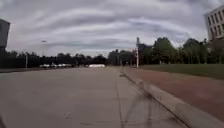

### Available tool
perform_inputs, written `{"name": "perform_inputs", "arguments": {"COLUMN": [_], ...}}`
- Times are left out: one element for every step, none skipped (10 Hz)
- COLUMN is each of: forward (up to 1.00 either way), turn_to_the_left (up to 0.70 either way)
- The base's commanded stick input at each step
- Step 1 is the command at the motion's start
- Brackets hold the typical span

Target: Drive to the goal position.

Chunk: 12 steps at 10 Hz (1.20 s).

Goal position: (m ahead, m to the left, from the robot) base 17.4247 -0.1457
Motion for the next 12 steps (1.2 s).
{"name": "perform_inputs", "arguments": {"forward": [0.7,0.7,0.7,0.7,0.7,0.7,0.7,0.7,0.7,0.7,0.7,0.7], "turn_to_the_left": [0.0,0.0,0.0,0.0,0.0,0.0,0.0,0.0,0.0,0.0,0.0,0.0]}}
